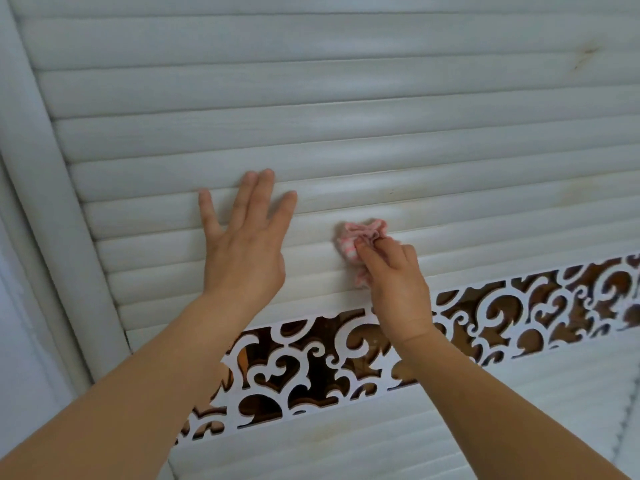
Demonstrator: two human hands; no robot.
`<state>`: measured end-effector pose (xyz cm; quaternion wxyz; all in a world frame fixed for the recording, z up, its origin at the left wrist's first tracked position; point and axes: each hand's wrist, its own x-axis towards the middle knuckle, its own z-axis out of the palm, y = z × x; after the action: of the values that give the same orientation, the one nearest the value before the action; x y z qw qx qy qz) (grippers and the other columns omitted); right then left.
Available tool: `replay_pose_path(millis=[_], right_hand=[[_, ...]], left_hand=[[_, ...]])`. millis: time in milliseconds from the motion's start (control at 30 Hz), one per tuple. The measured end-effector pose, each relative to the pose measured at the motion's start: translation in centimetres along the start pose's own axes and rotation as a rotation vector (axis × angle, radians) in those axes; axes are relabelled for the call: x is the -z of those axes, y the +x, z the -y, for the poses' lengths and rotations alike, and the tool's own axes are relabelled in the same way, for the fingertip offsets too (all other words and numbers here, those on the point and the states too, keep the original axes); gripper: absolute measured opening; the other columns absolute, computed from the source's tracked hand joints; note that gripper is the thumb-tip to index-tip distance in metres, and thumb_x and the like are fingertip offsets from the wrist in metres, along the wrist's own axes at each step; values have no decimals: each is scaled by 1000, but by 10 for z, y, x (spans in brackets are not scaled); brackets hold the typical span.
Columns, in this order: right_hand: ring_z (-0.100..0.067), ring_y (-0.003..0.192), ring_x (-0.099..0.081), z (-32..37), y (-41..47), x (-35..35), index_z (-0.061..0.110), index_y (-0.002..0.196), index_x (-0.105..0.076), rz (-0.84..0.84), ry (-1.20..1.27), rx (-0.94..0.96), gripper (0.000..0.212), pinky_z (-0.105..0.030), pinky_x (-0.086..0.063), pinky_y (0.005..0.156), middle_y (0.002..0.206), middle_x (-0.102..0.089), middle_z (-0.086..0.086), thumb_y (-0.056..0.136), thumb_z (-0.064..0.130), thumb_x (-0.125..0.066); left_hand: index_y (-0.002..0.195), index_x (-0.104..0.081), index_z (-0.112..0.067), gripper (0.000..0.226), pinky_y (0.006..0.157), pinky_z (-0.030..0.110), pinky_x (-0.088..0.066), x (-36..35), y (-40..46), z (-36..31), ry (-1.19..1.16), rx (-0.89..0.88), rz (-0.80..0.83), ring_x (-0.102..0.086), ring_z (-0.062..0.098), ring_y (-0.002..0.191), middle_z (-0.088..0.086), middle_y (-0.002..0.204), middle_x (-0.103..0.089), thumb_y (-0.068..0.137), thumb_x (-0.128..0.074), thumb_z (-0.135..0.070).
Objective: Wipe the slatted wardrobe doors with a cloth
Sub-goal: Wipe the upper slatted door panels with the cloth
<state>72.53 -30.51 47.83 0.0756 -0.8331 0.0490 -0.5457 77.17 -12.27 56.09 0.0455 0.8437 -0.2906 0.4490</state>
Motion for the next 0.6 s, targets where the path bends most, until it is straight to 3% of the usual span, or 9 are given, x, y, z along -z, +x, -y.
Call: replay_pose_path(millis=[133, 233, 267, 333, 400, 500, 567, 600], right_hand=[[-32, 112, -41, -48, 3, 20, 11, 130, -57, 0, -14, -212, 51, -44, -51, 73, 128, -53, -12, 82, -7, -59], [-25, 102, -50, -73, 7, 30, 16, 117, -63, -120, 92, -330, 28, -40, -49, 79, 111, -55, -5, 93, 9, -50], [-16, 94, -53, -77, 11, 35, 19, 111, -64, -173, 90, -379, 22, -29, -49, 77, 102, -55, 2, 97, 18, -47], [1, 71, -54, -86, 19, 45, 20, 104, -64, -236, 27, -514, 21, -8, -43, 58, 86, -52, 12, 99, 25, -45], [7, 64, -53, -89, 23, 49, 19, 113, -60, -255, 31, -629, 22, -5, -39, 50, 91, -53, 13, 99, 25, -44], [-9, 93, -57, -77, 26, 37, 29, 123, -52, -218, -22, -586, 25, -22, -45, 70, 117, -52, 2, 100, 30, -41], [-16, 100, -58, -57, 26, 29, 35, 125, -50, -200, -53, -489, 27, -29, -49, 68, 121, -53, 0, 100, 34, -38], [-18, 112, -53, -46, 25, 25, 34, 130, -47, -191, 9, -452, 33, -30, -50, 69, 131, -48, 0, 100, 27, -39]], left_hand=[[148, -9, -29, 82, 108, 55, 18, -3, 11, -24, -22, -47, 34, 18, 19, 141, 4, 156, 11, 80, -51, -7], [148, -7, -29, 81, 109, 56, 16, -6, 17, -35, -33, -51, 41, 20, 21, 141, 5, 155, 12, 82, -50, -10], [148, -8, -28, 80, 110, 56, 15, -6, 18, -37, -35, -49, 42, 20, 22, 140, 5, 155, 12, 82, -51, -11], [148, -11, -28, 78, 110, 56, 13, -7, 19, -41, -49, -45, 40, 20, 23, 140, 6, 156, 10, 83, -51, -13], [148, -14, -28, 76, 110, 56, 12, -7, 18, -42, -58, -43, 43, 18, 23, 140, 6, 156, 8, 83, -51, -12], [148, -13, -28, 76, 110, 56, 12, -6, 18, -43, -57, -43, 53, 19, 23, 140, 5, 156, 9, 84, -51, -12], [148, -12, -28, 76, 111, 56, 12, -7, 18, -42, -53, -37, 49, 19, 23, 140, 5, 156, 9, 85, -51, -12], [148, -13, -28, 75, 111, 56, 11, -7, 19, -43, -59, -37, 40, 18, 23, 140, 6, 156, 8, 84, -51, -13]])
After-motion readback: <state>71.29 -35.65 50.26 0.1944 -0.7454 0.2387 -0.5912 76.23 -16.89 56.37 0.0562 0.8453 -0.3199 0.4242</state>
